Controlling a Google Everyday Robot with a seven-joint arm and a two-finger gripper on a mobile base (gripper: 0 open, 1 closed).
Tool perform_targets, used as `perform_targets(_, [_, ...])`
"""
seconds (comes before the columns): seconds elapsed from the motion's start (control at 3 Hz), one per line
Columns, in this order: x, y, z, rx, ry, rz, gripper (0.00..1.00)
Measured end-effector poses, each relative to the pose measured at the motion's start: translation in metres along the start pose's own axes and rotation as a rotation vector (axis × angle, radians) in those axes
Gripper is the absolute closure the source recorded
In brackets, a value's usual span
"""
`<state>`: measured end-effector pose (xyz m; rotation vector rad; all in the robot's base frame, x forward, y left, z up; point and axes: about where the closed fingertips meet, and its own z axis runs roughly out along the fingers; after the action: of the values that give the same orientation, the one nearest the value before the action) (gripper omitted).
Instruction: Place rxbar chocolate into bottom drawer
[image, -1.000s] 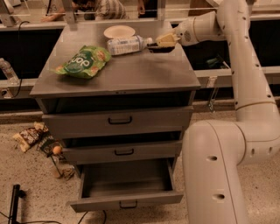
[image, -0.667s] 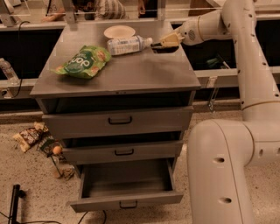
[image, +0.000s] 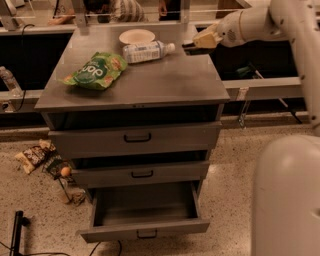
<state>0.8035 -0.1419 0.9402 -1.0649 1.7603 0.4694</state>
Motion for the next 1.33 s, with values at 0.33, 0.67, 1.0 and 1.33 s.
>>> perform_targets(0.33, [-0.048, -0.005, -0.093, 0.193, -0.072, -0.146, 1.0])
perform_targets(0.67, [-0.069, 0.014, -0.149, 0.313, -0.154, -0.211, 1.0])
perform_targets(1.0, [-0.057, 0.028, -0.133, 0.305, -0.174, -0.188, 1.0])
perform_targets(1.33, [-0.057, 0.028, -0.133, 0.305, -0.174, -0.188, 1.0])
